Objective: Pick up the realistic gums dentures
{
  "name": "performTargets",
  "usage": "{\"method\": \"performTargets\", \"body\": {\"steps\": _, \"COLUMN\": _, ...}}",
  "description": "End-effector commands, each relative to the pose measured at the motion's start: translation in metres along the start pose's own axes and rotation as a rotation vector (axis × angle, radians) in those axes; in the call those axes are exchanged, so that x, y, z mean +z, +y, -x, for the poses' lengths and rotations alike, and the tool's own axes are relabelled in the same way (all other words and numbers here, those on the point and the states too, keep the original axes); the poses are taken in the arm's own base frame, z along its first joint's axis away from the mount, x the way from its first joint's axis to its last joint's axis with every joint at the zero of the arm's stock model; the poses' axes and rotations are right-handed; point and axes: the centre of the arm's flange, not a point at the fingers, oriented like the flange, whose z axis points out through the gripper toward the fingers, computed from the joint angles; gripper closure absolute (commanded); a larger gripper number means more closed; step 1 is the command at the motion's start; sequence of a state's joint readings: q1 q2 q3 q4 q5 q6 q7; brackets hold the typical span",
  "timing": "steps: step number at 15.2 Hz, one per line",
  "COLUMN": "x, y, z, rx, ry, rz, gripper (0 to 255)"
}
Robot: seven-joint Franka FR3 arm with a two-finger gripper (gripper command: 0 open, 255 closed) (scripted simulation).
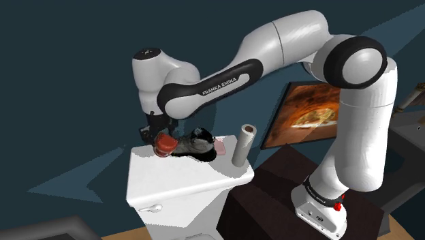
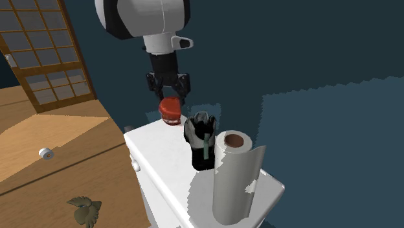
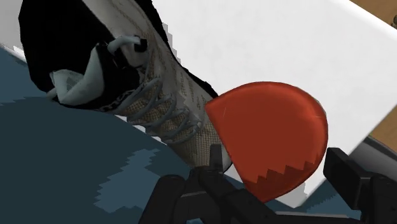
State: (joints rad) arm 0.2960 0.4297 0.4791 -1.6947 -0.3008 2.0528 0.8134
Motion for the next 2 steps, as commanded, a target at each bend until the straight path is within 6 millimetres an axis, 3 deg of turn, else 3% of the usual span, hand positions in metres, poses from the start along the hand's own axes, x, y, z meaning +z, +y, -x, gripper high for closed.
{"method": "performTargets", "body": {"steps": 1, "x": -0.0059, "y": 0.0004, "z": 0.0001, "rx": 0.000, "ry": 0.000, "rz": 0.000, "gripper": 255}}
{"method": "performTargets", "body": {"steps": 2, "x": -0.0059, "y": 0.0004, "z": 0.0001, "rx": 0.000, "ry": 0.000, "rz": 0.000, "gripper": 255}}
